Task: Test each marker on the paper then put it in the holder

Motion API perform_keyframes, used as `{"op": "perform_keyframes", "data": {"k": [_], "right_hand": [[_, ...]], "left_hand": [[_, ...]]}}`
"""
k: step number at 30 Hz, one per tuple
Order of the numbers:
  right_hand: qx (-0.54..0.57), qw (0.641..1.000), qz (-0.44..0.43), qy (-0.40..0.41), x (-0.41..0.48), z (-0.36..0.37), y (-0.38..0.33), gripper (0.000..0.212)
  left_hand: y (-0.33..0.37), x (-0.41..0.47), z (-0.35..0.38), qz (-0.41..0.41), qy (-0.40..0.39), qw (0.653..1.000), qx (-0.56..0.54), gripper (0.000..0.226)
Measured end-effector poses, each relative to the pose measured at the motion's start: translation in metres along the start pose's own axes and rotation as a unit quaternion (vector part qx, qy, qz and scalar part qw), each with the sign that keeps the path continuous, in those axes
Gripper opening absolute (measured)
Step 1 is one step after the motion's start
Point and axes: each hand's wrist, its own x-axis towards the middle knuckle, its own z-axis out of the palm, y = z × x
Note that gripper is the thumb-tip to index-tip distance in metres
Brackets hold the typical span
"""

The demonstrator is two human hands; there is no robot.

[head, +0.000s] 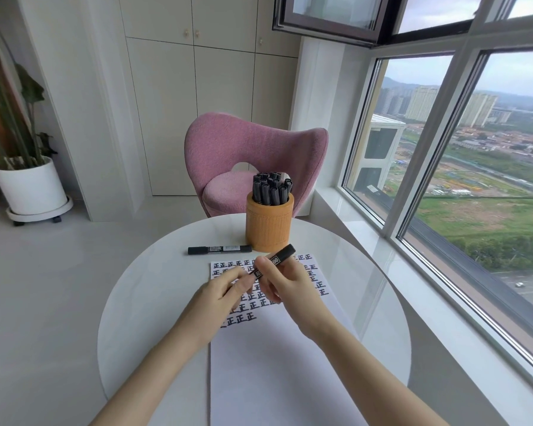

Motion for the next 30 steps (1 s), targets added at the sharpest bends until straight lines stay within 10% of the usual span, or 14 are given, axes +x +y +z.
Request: {"op": "perform_keyframes", "data": {"k": [13,21,30], "right_hand": [[0.097,0.986,0.079,0.113,-0.003,-0.011,0.000,0.010],[-0.073,0.984,0.085,0.142,-0.015,-0.005,0.020,0.053],[-0.134,0.967,0.053,0.210,-0.016,0.005,0.031,0.043]], "left_hand": [[-0.017,-0.014,-0.006,-0.036,0.060,0.992,-0.100,0.022],[-0.030,-0.026,-0.007,-0.015,0.105,0.988,-0.112,0.013],[-0.026,-0.027,-0.004,-0.032,0.115,0.989,-0.092,0.008]]}}
